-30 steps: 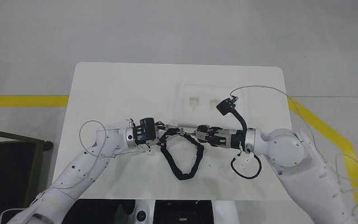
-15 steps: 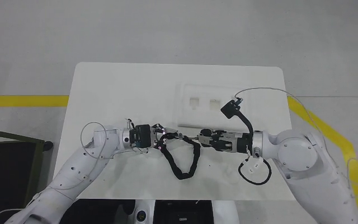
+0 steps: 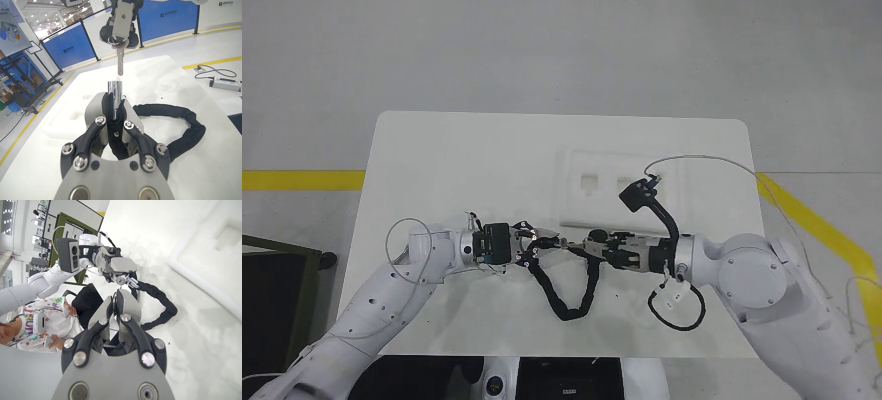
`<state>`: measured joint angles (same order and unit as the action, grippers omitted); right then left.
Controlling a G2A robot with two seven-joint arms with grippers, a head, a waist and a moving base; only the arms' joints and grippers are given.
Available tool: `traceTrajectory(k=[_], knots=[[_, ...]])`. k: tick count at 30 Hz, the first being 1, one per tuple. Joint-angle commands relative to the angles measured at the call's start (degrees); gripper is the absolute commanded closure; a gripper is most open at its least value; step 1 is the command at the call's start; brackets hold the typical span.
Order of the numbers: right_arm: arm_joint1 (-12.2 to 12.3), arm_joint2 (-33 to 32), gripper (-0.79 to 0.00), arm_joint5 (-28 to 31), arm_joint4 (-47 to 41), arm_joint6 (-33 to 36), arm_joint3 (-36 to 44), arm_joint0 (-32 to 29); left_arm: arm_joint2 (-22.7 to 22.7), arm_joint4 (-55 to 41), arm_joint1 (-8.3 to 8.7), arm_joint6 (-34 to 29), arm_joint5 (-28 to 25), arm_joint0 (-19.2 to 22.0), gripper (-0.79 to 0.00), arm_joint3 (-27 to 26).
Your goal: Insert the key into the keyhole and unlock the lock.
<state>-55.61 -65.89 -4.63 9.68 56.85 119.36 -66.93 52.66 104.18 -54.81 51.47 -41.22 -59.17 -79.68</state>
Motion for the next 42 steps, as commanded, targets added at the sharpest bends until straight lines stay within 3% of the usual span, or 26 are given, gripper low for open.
traceTrajectory(k=[1, 9, 20, 42], knots=[[-0.1, 0.6, 0.0, -1.1, 0.5, -0.3, 0.6, 0.2, 0.0, 0.0, 0.0, 0.0, 0.0, 0.0, 0.0, 0.0], [-0.3, 1.5, 0.0, -3.3, 1.7, -1.0, 1.8, 0.4, 0.0, -0.1, -0.01, -0.3, 0.3, -0.1, 0.0, -0.1], [-0.4, 1.8, 0.0, -4.9, 2.2, -1.3, 1.9, 0.9, 1.7, -3.8, -0.13, -7.8, 3.9, -2.5, 0.0, -2.4], [-1.1, 2.8, 0.0, -4.9, -0.4, -1.2, -1.9, 4.2, 2.2, -3.9, -0.11, -7.4, 4.4, -3.0, 0.0, -2.8]])
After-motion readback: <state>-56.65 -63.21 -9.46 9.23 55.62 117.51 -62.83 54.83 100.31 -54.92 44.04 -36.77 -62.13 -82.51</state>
